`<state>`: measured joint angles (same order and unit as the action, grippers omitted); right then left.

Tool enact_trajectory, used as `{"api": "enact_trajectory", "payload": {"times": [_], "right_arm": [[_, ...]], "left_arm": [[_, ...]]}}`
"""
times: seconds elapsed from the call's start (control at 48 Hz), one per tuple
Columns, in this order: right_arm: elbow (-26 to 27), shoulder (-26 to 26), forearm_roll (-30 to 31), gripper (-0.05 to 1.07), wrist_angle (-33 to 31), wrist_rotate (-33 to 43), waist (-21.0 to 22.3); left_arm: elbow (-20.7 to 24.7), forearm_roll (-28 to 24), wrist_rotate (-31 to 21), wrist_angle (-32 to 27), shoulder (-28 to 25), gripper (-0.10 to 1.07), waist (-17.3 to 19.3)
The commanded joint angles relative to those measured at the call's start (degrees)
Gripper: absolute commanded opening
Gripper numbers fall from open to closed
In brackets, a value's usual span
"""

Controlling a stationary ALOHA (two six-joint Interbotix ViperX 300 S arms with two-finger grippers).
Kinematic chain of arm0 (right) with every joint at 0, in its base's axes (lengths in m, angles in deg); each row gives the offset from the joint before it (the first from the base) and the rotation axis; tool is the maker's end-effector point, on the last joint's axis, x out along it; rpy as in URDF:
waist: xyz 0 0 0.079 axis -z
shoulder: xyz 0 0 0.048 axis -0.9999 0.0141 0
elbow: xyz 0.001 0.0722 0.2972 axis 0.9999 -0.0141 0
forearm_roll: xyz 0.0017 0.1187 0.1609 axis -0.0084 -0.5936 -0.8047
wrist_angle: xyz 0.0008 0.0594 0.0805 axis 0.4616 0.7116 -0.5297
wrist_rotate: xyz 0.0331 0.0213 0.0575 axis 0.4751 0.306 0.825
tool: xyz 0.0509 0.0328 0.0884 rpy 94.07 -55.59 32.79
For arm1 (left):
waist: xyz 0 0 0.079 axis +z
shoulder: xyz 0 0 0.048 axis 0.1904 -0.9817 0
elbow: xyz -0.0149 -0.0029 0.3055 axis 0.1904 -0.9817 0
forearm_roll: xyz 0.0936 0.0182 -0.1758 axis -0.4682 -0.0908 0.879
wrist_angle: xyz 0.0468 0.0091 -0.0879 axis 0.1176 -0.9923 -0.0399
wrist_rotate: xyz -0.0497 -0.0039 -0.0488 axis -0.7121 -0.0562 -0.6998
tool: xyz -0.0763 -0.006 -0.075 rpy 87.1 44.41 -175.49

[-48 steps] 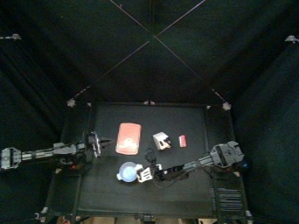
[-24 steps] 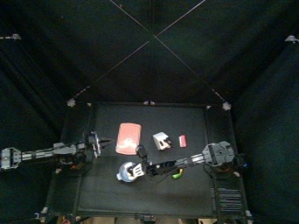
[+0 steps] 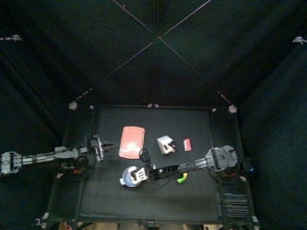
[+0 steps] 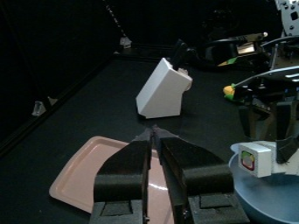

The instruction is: Put sushi roll in bowl

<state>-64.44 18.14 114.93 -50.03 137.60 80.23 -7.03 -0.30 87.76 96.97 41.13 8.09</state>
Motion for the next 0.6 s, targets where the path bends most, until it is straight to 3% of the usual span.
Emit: {"api": "enact_trajectory", "payload": {"times": [0.0, 0.583], "right_arm": [[1.49, -1.41, 0.18, 0.72, 0.00, -0.09, 0.18], [1.32, -1.23, 2.29, 0.76, -0.62, -0.09, 0.18]], "left_arm": [[0.62, 0.00, 0.09, 0.53, -0.35, 0.54, 0.09], [0.53, 0.09, 0.09, 0.53, -0.35, 0.54, 0.18]]}}
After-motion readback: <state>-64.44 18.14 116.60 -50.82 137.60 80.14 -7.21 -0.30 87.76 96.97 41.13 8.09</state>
